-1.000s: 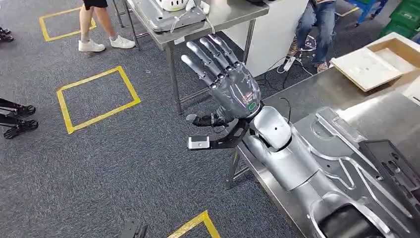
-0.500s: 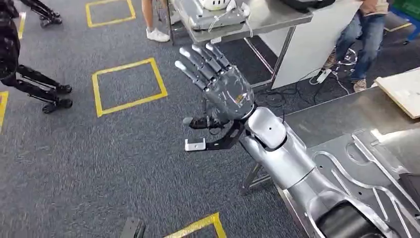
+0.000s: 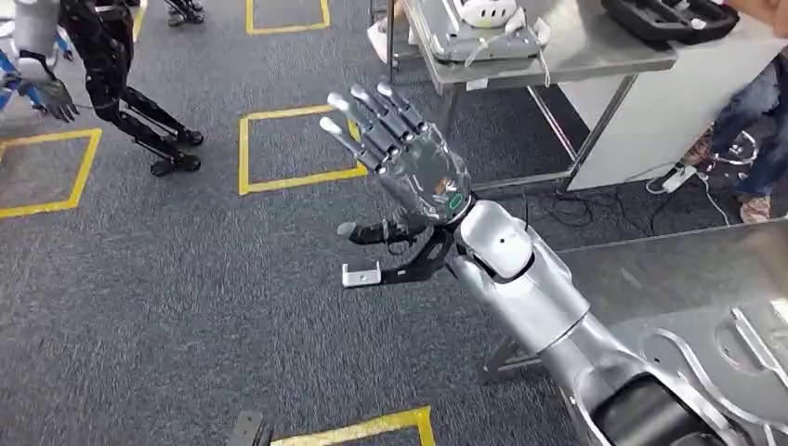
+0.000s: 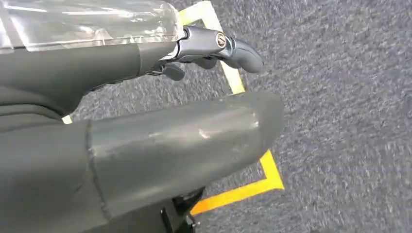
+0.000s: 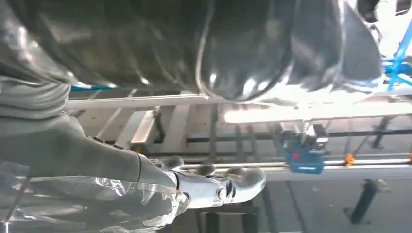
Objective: Take the parts from the cabinet and place them on the table.
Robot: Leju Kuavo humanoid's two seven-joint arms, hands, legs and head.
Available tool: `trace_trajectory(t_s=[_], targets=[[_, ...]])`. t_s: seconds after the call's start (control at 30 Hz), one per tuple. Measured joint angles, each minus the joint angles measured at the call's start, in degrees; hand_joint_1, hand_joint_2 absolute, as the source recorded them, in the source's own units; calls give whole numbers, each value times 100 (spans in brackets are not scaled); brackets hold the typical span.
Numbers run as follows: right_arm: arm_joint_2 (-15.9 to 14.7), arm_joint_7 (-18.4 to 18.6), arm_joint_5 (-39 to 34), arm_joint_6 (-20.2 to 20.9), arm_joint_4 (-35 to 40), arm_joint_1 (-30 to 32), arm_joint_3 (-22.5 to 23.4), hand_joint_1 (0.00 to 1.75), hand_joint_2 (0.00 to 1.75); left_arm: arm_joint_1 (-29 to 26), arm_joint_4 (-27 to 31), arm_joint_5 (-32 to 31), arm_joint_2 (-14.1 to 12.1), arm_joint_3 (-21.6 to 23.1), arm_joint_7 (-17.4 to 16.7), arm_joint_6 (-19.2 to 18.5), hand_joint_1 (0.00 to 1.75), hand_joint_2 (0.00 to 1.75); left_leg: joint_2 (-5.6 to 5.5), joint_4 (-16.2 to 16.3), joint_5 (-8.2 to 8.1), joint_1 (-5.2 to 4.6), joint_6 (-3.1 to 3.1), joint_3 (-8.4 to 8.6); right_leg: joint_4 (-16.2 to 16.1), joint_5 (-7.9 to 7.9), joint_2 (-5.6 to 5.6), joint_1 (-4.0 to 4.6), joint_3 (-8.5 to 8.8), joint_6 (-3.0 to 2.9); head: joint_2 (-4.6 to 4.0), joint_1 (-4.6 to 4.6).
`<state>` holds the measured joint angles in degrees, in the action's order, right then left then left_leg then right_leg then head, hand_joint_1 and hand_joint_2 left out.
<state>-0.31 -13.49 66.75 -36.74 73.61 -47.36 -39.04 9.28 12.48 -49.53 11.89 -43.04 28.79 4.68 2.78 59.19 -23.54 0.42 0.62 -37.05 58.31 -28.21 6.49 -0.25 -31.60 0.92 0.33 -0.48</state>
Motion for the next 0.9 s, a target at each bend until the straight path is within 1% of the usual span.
trace_trajectory(t_s=[0.03,0.07,0.1,0.13,0.17,0.2,0.23,0.27,0.3,0.33,0.37,0.4,0.43,0.47,0.53,0.57,0.6,0.63,0.67,0.7,0.73,0.77,0.8,0.83,0.87,0.9], targets=[[0,5,0,2,5,-7,-9,0,0,-2,0,-9,0,0,-2,15,0,0,-76,-8,3,-19,41,-2,-15,-6,75,-12,30,30,0,-7],[-2,9,0,2,20,-17,-18,0,0,-2,0,-15,0,-2,-18,35,0,0,-139,-59,32,25,99,41,-28,-55,45,-61,44,85,0,-4],[-2,13,4,0,20,-26,-22,0,0,1,0,-17,2,-2,-19,46,0,0,-191,-82,39,21,116,57,140,-176,-230,-69,8,108,0,-4],[-4,26,4,0,33,-33,-22,0,0,22,0,-33,2,-2,-31,61,0,0,-233,-84,41,20,159,61,525,-394,-465,-74,-173,97,0,-4],[-13,40,13,0,31,-22,-22,0,0,45,0,-44,2,-2,-48,76,0,0,-293,-84,39,17,182,62,1013,-617,-568,-67,-420,89,0,-2],[-20,42,28,-2,31,4,-31,0,0,60,0,-48,2,-2,-48,92,0,0,-368,-83,37,7,187,63,1457,-775,-612,-57,-662,86,0,-4],[-26,48,39,-4,26,32,-35,0,0,62,0,-52,2,-2,-48,96,0,0,-447,-81,34,-4,193,66,1755,-814,-629,-51,-853,80,0,-2],[-42,59,39,-4,20,57,-35,0,0,60,0,-72,2,-2,-48,98,0,0,-535,-80,33,-17,194,74,1788,-706,-638,-48,-930,64,0,-4],[-46,61,39,-9,18,63,-37,0,0,53,0,-87,2,-2,-52,105,0,0,-614,-78,30,-26,197,84,1577,-488,-645,-47,-888,36,0,-4],[-46,66,42,-15,18,58,-37,0,0,55,0,-90,2,-2,-59,109,0,0,-693,-74,28,-34,198,98,1185,-207,-666,-44,-748,-1,0,-4],[-46,74,42,-19,18,51,-37,0,0,60,0,-90,4,-2,-63,120,0,0,-784,-70,24,-43,192,122,624,127,-765,-27,-519,-58,0,-4],[-46,74,44,-19,18,50,-37,0,0,53,0,-92,31,-2,-66,125,0,0,-835,-73,17,-17,189,112,196,287,-1044,-25,-371,-121,0,-2],[-50,83,48,-26,13,53,-37,0,0,72,-9,-96,39,-2,-74,131,0,0,-904,-51,18,-46,171,81,109,251,-1125,-43,-325,-140,0,-11],[-52,83,57,-26,13,51,-37,0,0,85,-9,-92,42,-4,-77,140,0,0,-958,-48,33,-11,133,45,55,223,-1081,-23,-302,-122,0,-2],[-50,83,68,-26,13,50,-37,0,0,54,-9,-101,39,-2,-85,140,0,0,-1086,-92,62,24,52,35,49,220,-980,3,-291,-139,0,-4],[-37,83,83,-26,15,45,-39,0,0,40,-9,-101,37,-2,-92,142,0,0,-1125,-94,55,-17,8,41,-57,262,-905,-68,-227,-165,0,-6],[-35,83,90,-24,11,43,-39,0,0,20,-9,-101,35,-4,-94,147,0,0,-801,21,-24,-50,4,3,-119,282,-817,-62,-155,-177,0,-2],[-33,83,98,-26,13,31,-39,0,0,23,-9,-101,37,-4,-94,146,0,0,-562,282,-195,-40,-13,-111,-142,279,-750,-57,-126,-218,0,-18],[-35,83,107,-26,13,27,-39,0,0,39,-9,-101,37,-4,-94,147,0,0,-427,693,-402,-25,-36,-308,-139,272,-665,-43,-115,-226,0,-13],[-37,85,109,-24,7,36,-39,0,0,51,-9,-101,37,-2,-94,147,0,0,-368,1135,-585,0,-59,-534,-136,261,-582,-36,-109,-234,0,-15],[-37,85,114,-24,0,44,-42,0,0,49,-9,-101,37,-2,-94,147,0,0,-346,1503,-711,22,-84,-729,-132,249,-501,-31,-110,-233,0,-13],[-37,85,114,-24,-9,48,-46,0,0,38,-9,-101,37,-2,-94,144,0,0,-326,1668,-702,45,-109,-821,-125,238,-418,-32,-109,-224,0,-15],[-37,85,114,-24,-13,48,-55,0,0,25,-9,-101,37,-4,-94,144,0,0,-307,1506,-554,73,-133,-744,-115,222,-350,-35,-104,-205,0,-15],[-37,85,114,-24,-15,47,-57,0,0,18,-9,-101,35,-4,-96,144,0,0,-275,1099,-320,96,-151,-526,-97,200,-281,-41,-96,-182,0,-13],[-37,85,114,-24,-15,41,-57,0,0,20,-9,-101,33,-4,-94,144,0,0,-193,591,-87,107,-164,-249,-65,167,-217,-50,-88,-157,0,-15],[-37,85,114,-24,-13,33,-57,0,0,30,-9,-101,33,-4,-96,144,0,0,-9,86,60,106,-167,20,-16,123,-154,-56,-77,-119,0,-15]])
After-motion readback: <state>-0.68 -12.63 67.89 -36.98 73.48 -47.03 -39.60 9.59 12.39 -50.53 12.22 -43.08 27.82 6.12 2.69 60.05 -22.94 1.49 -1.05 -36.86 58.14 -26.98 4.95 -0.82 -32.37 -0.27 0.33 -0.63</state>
